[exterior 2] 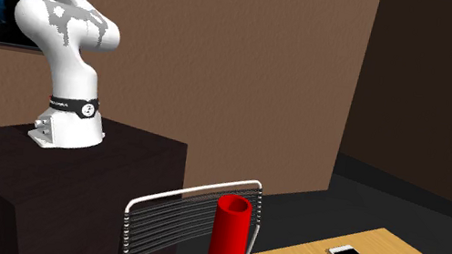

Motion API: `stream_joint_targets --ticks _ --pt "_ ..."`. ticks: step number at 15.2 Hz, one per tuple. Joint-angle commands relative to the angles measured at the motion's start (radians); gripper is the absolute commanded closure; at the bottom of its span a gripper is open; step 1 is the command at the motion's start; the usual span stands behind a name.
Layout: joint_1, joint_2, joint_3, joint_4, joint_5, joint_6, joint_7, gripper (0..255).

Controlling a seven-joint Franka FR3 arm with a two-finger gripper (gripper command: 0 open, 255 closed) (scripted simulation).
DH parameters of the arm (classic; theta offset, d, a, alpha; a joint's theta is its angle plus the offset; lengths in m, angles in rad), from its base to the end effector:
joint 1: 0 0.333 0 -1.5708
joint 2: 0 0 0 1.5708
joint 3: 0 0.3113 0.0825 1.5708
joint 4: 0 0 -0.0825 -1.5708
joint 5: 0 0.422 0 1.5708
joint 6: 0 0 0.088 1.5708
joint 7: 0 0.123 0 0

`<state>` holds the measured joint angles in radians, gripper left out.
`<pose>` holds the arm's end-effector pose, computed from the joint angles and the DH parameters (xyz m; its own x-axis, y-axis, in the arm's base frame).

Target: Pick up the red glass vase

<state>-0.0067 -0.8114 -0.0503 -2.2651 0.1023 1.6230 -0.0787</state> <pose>0.3478 -0.0132 0.6326 0.9838 0.0258 0.1776 0.0484 -0.9911 -0.1241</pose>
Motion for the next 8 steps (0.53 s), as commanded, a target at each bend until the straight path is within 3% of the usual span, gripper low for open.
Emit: stream_joint_targets --ticks 1,8 --pt "0.0 0.0 0.0 0.0 0.0 0.0 0.0 0" --pt "-0.021 0.129 -0.064 -0.074 -0.042 0.21 -0.09 0"
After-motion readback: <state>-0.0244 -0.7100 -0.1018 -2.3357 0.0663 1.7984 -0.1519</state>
